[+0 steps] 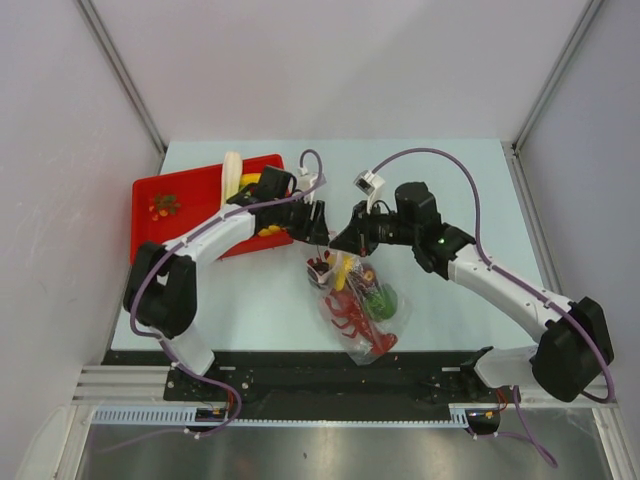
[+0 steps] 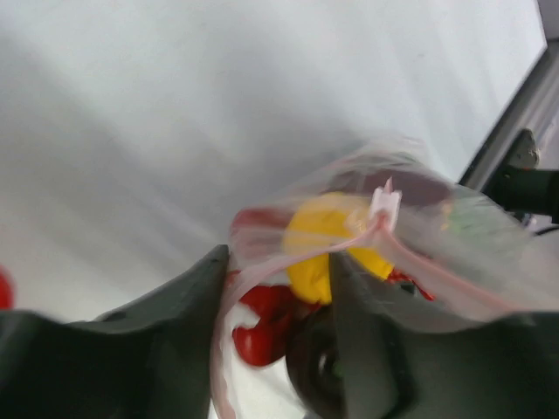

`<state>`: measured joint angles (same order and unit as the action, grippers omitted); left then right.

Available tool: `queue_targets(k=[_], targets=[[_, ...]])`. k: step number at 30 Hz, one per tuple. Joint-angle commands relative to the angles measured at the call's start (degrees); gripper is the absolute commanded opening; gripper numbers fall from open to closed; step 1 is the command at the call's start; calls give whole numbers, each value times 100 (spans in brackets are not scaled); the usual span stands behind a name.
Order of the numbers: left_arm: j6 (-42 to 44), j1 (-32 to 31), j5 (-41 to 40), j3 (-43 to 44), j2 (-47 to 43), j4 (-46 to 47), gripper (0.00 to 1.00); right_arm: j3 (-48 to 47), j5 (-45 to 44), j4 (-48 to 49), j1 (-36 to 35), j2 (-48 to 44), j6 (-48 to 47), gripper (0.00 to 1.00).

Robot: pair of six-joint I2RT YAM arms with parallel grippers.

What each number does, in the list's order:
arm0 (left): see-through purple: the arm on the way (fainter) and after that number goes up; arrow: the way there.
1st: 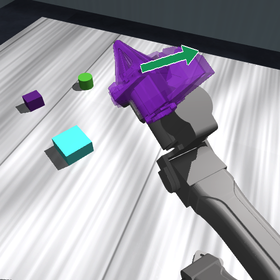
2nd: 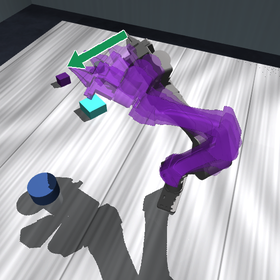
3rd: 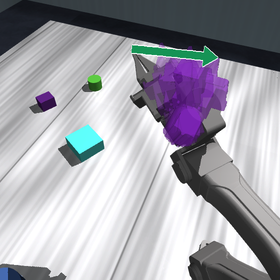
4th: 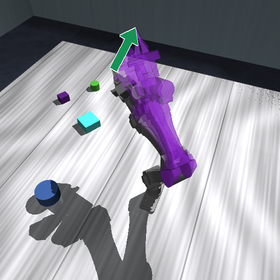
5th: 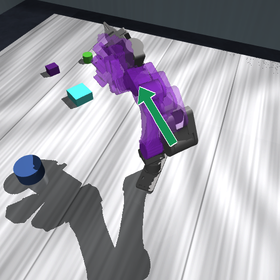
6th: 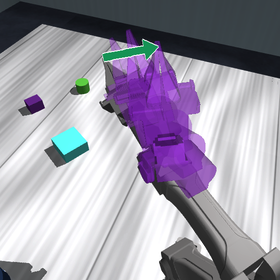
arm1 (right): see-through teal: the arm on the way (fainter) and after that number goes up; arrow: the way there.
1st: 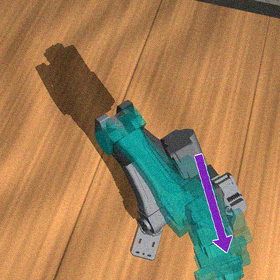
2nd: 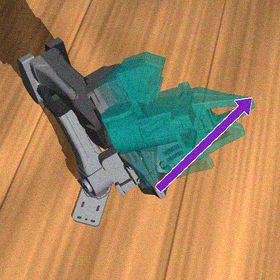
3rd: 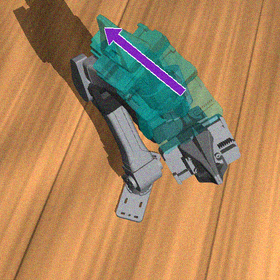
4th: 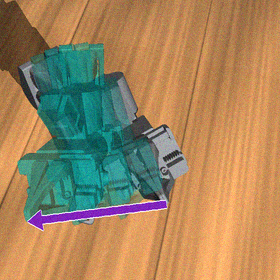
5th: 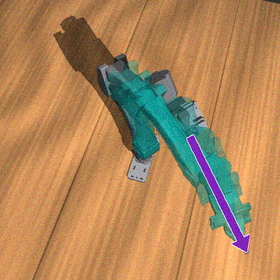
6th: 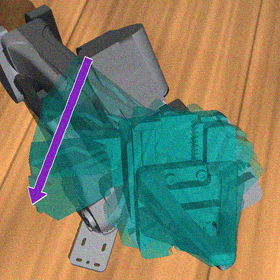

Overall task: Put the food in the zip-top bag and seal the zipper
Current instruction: Zip the zipper food storage bag at the center of the board.

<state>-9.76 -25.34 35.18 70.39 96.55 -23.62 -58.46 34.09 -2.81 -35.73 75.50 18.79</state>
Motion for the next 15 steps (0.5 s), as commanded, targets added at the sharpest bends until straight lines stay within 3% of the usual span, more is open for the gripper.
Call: queue_targets(k=[1, 5, 6, 7, 11, 12, 15], targets=[[526, -295, 567, 581, -31, -90, 41, -140, 2, 61, -171, -291, -639, 0], [844, -278, 1612, 616, -180, -73, 15, -350, -34, -176, -181, -317, -999, 14], [922, -287, 1728, 608, -189, -73, 7, -403, -7, -263, -163, -378, -1104, 29], [1210, -287, 1799, 607, -250, -99, 2, -456, 10, -455, -163, -422, -1288, 37], [2090, -243, 2247, 835, -348, -494, 0, -640, -138, -975, -40, -843, -1693, 75], [2431, -243, 2465, 897, -339, -712, 0, -736, -200, -1115, -14, -966, -1816, 88], [3152, -252, 2809, 1178, -260, -1327, 0, -878, -420, -1686, 83, -1423, -2360, 93]])
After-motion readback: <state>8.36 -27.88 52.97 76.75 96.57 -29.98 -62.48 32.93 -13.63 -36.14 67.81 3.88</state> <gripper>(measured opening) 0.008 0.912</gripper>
